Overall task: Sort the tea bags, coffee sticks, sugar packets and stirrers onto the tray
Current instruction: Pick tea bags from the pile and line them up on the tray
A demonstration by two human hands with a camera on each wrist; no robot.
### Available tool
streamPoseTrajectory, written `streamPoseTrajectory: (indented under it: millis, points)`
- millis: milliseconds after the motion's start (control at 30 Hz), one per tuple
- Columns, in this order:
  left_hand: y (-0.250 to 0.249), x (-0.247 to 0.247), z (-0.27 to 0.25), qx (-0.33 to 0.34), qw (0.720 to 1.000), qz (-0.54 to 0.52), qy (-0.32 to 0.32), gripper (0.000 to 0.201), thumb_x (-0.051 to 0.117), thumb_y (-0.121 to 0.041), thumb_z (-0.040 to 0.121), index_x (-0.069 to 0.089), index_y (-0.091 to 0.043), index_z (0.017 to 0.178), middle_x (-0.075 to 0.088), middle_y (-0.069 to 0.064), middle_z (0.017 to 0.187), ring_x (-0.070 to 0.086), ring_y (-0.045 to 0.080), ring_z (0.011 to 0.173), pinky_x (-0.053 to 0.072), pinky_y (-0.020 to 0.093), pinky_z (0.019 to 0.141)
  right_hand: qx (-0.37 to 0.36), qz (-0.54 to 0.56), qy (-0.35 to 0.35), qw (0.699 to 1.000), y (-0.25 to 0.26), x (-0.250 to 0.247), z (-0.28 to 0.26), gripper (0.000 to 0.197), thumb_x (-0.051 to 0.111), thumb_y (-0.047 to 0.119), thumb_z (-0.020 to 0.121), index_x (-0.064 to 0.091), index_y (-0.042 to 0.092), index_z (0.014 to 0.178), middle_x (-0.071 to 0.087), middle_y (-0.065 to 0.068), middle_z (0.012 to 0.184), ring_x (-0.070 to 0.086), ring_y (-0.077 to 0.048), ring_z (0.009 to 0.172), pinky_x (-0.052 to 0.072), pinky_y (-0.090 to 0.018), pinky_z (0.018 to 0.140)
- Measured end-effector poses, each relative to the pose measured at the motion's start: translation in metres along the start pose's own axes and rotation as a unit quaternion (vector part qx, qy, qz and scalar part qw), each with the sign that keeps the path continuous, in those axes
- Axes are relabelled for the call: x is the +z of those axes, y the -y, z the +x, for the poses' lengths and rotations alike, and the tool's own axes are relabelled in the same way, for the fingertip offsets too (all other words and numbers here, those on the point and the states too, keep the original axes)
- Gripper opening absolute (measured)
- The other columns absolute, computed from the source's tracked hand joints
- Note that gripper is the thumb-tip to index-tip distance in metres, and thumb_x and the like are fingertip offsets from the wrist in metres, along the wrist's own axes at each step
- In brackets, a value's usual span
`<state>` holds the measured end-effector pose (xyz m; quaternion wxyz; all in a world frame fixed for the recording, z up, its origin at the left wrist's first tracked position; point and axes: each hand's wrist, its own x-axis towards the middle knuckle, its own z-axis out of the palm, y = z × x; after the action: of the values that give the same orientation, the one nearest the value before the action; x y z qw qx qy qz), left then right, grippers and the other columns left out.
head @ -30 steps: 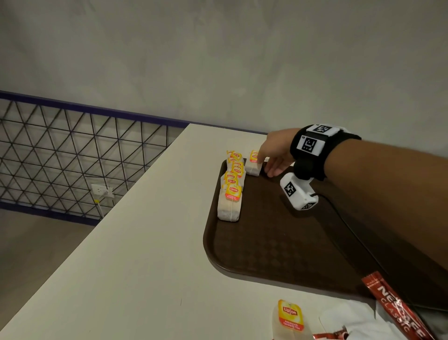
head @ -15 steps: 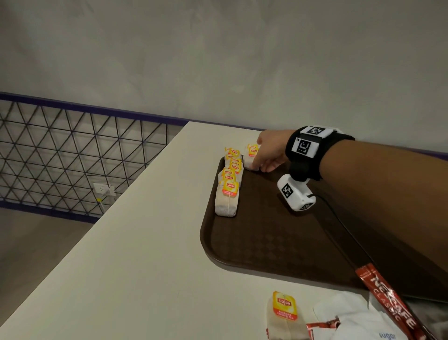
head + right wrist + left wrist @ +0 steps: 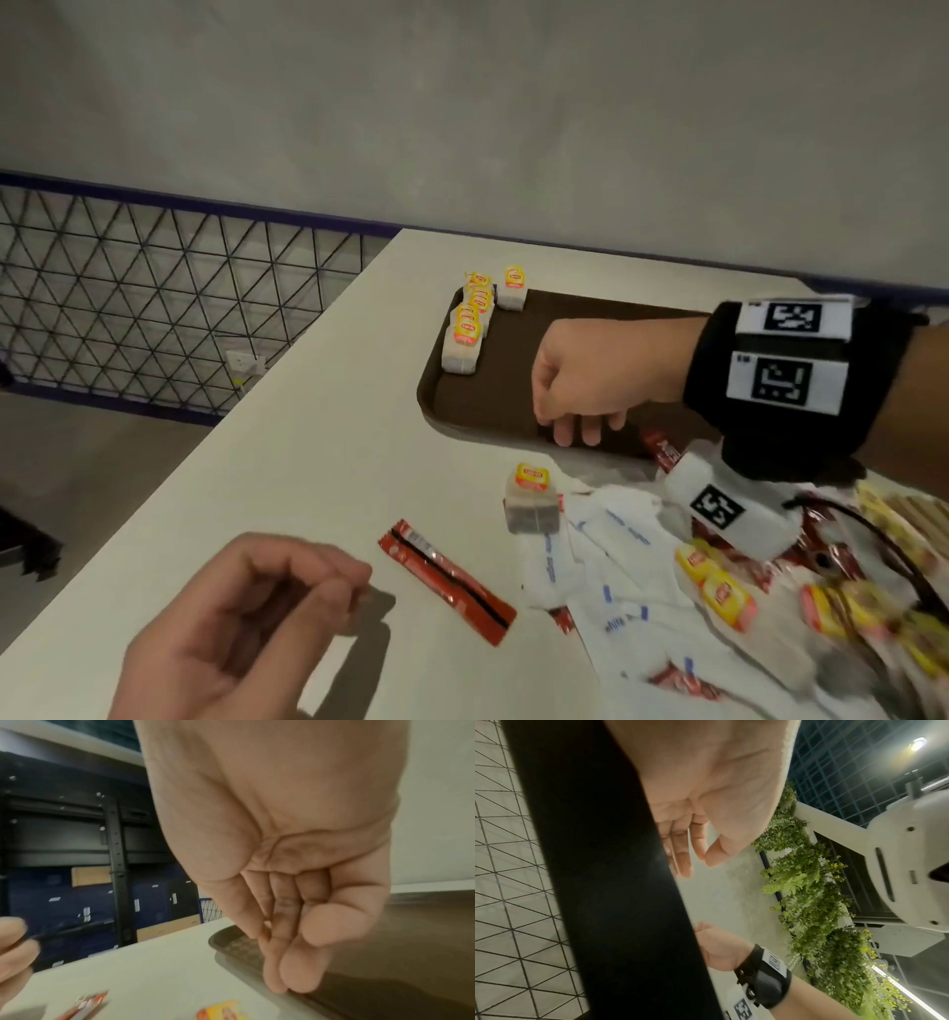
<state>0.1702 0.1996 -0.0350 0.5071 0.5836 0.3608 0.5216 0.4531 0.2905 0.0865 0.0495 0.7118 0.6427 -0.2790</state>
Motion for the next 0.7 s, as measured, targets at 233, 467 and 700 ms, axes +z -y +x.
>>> streamPoseTrajectory:
  millis: [233, 467, 700]
  points:
    - [-0.021, 0.01, -0.009, -0.015, 0.995, 0.038, -0.089, 0.03, 0.065, 0.009, 0.086, 0.071, -0.015, 0.07, 0.075, 0.011, 0.08, 0.072, 0.027, 0.076, 0.06, 0.039, 0.074, 0.007, -0.012, -0.052, 0.999, 0.008, 0.034, -0.031, 0.032, 0.074, 0.035, 0.085, 0.074, 0.005, 0.095, 0.07, -0.006, 0.073, 0.058, -0.018, 0.06, 0.047, -0.027, 0.052]
    - [-0.021, 0.01, -0.008, -0.017, 0.994, 0.078, -0.08, 0.021, 0.073, -0.004, 0.087, 0.071, -0.02, 0.074, 0.074, 0.005, 0.076, 0.071, 0.022, 0.072, 0.054, 0.036, 0.075, 0.019, -0.076, -0.054, 0.995, 0.021, 0.058, -0.04, 0.043, 0.082, 0.022, 0.082, 0.056, 0.012, 0.115, 0.063, -0.008, 0.105, 0.055, -0.019, 0.079, 0.042, -0.026, 0.056]
    - [-0.02, 0.009, -0.008, -0.023, 0.99, 0.109, -0.086, 0.017, 0.072, -0.009, 0.089, 0.07, -0.021, 0.077, 0.072, 0.001, 0.075, 0.071, 0.024, 0.077, 0.051, 0.033, 0.065, 0.029, -0.067, -0.019, 0.997, 0.028, 0.053, -0.034, 0.035, 0.084, 0.017, 0.081, 0.07, 0.006, 0.111, 0.073, -0.013, 0.109, 0.067, -0.025, 0.09, 0.054, -0.031, 0.073]
